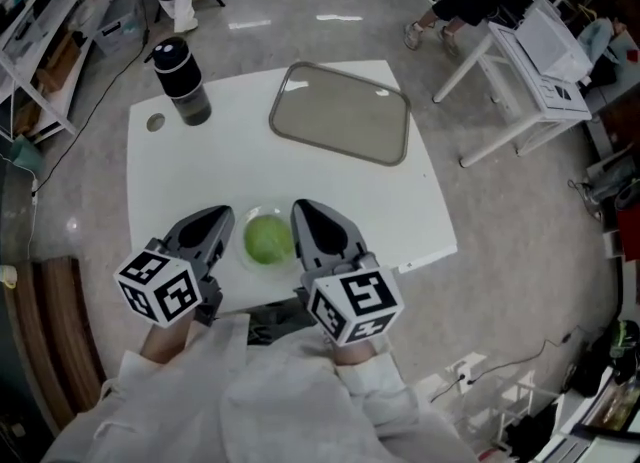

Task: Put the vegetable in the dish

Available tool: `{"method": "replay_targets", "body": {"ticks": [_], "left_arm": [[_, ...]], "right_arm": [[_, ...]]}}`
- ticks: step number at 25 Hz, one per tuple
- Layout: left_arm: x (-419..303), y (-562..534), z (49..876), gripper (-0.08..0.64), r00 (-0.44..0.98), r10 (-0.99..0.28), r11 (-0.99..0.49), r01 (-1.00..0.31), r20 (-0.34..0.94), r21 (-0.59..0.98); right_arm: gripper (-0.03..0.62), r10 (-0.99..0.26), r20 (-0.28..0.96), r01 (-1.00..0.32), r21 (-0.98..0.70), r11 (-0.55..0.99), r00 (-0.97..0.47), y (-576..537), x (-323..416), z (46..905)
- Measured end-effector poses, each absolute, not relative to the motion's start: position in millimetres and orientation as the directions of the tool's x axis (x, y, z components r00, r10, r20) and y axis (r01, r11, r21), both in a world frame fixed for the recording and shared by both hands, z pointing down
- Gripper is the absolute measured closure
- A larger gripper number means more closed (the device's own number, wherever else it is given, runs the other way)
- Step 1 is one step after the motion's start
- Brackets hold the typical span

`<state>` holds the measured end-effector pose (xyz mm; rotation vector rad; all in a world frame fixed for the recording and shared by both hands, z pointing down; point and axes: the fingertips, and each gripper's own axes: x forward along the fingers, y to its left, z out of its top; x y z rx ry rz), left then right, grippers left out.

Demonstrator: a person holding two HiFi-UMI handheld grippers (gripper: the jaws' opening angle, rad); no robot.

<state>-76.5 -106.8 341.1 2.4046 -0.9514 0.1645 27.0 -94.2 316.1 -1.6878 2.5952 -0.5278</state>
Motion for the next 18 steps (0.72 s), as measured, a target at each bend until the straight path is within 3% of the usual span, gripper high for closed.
{"method": "replay_targets", "body": {"ticks": [18], "left_arm": [[-62.8,-132.8,344.7,0.552,0.727,-0.613,-0.553,-0.675,0.310,0.488]], "right_arm": [[0.578,-0.828,0.253,-0.855,-0.296,0.426,-0.501,-127.7,32.8,331.8]]}}
